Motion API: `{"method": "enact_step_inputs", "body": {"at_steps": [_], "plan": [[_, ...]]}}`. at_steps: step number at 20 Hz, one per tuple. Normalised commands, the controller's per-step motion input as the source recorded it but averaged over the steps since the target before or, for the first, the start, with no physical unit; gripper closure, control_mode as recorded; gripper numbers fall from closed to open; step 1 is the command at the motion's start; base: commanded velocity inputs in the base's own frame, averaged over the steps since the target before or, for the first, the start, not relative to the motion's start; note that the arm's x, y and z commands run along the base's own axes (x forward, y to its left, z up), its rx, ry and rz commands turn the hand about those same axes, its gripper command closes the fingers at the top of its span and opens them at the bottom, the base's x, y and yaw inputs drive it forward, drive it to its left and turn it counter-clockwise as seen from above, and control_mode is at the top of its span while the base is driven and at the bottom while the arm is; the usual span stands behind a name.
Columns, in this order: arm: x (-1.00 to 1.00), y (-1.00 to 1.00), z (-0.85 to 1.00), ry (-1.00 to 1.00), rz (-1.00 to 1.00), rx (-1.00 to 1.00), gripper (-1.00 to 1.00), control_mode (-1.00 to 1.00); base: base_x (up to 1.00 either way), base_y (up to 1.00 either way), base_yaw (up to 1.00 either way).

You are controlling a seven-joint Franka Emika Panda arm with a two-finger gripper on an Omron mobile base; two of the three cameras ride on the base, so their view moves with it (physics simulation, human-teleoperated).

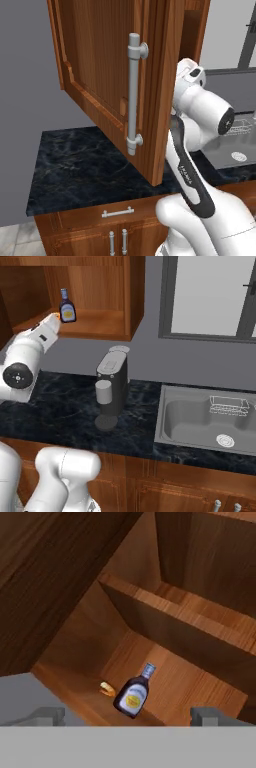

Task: The dining table condiment station is running low on condiment bottle. Refill the condiment station by opening the cabinet and taking the condiment bottle from the cabinet and placing it on the dining table.

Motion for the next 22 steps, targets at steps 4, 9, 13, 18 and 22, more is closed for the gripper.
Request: {"method": "enact_step_inputs", "body": {"at_steps": [4, 9, 13, 18, 22], "plan": [[0.12, -0.41, 0.39, 0.19, -0.23, 0.32, -1.0, -1.0, 0.0, 0.0, 0.0], [0.01, -0.49, 0.56, 0.15, -0.02, 0.35, -1.0, -1.0, 0.0, 0.0, 0.0], [0.0, -0.21, 0.3, 0.08, 0.02, 0.24, -1.0, -1.0, 0.0, 0.0, 0.0], [0.0, 0.01, 0.01, 0.06, 0.17, 0.03, -1.0, -1.0, 0.0, 0.0, 0.0], [0.01, 0.18, -0.01, 0.06, 0.17, 0.0, -1.0, -1.0, 0.0, 0.0, 0.0]]}}
